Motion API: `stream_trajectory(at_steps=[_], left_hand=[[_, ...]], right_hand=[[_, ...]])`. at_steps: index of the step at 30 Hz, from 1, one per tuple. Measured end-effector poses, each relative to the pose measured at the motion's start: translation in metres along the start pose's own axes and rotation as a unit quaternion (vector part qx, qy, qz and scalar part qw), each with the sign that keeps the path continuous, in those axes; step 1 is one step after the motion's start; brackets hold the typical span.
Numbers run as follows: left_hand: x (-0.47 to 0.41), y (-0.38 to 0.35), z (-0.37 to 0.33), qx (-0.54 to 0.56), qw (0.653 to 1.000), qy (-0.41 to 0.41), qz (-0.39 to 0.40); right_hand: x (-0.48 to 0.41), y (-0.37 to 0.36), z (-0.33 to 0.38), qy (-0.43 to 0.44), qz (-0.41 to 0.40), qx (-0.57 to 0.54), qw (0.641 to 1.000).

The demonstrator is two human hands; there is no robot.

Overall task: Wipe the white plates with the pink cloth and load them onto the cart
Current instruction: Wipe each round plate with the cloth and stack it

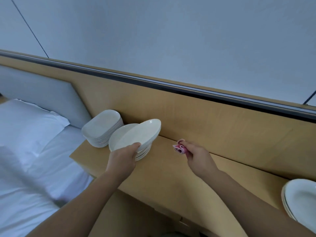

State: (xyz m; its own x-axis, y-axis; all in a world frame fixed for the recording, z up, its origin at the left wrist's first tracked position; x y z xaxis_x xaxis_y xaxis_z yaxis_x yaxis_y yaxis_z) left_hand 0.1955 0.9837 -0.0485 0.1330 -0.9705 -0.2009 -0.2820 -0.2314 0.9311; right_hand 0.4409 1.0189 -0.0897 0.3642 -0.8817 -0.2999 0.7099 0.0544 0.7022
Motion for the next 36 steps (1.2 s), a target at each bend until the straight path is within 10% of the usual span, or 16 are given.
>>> stream_trajectory(at_steps=[36], left_hand=[[-0.054, -0.099, 0.095, -0.130, 0.961, -0.073, 0.232]], right_hand=[[-0.001, -0.046, 0.031, -0.075, -0.049, 0.084, 0.992]])
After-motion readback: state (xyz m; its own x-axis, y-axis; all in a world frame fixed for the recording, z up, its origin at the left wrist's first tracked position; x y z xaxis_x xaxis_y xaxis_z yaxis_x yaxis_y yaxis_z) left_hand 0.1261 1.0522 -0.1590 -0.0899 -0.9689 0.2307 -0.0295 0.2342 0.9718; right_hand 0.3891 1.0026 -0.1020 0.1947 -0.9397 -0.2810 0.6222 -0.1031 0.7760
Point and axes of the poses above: each hand's wrist, its own x-axis away from the middle knuckle, its own y-axis out of the back of the hand, z = x × y, the point moved 7 cm from there along -x, towards the middle knuckle, and after that the axes turned 12 degrees about y, right-handed, at the moved point
